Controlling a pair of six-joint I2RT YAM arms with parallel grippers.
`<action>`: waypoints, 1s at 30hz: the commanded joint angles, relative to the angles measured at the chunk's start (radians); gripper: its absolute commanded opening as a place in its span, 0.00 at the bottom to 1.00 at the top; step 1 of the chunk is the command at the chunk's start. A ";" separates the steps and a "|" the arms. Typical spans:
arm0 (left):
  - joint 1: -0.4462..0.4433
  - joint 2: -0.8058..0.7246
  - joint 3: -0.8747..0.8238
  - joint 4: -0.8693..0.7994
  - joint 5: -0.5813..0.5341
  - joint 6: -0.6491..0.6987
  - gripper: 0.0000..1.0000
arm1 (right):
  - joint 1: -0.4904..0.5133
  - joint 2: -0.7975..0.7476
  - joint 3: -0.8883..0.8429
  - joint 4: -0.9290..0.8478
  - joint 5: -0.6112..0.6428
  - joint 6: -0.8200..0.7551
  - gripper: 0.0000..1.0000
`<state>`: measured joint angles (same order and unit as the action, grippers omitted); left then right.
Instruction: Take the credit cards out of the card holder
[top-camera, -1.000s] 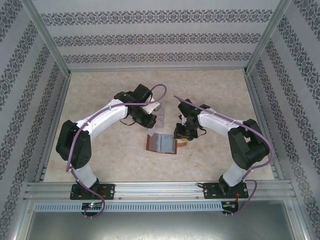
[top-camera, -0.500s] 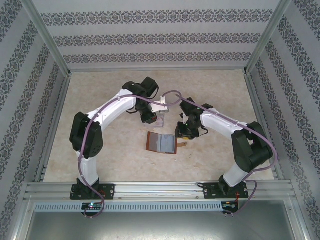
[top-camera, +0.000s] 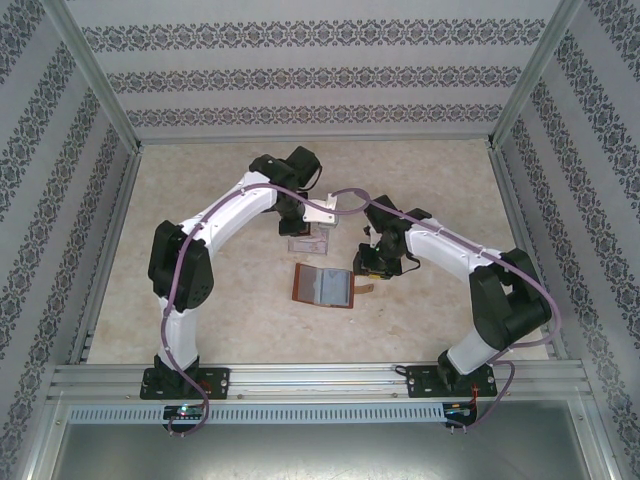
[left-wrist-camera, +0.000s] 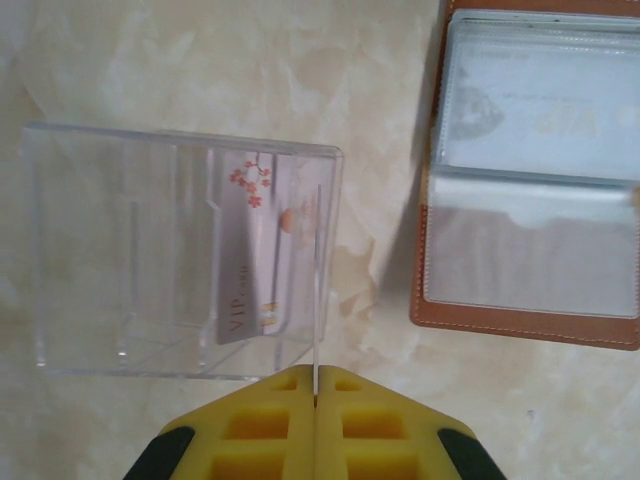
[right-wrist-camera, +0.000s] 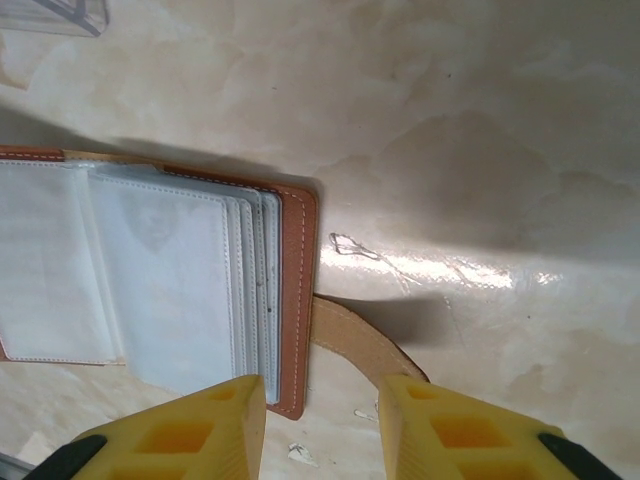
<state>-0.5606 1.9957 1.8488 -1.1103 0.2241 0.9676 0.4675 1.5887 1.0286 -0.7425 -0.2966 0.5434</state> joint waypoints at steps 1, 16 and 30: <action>0.010 0.041 0.056 -0.053 -0.024 0.087 0.00 | -0.014 -0.030 -0.012 -0.024 0.025 0.006 0.36; 0.024 0.192 0.249 -0.171 -0.020 0.125 0.00 | -0.042 -0.024 -0.010 -0.028 0.029 0.005 0.36; 0.028 0.274 0.288 -0.194 -0.019 0.120 0.00 | -0.062 -0.004 -0.025 -0.011 0.017 -0.002 0.36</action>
<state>-0.5411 2.2482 2.1063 -1.2469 0.2012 1.0595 0.4202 1.5780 1.0172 -0.7513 -0.2806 0.5461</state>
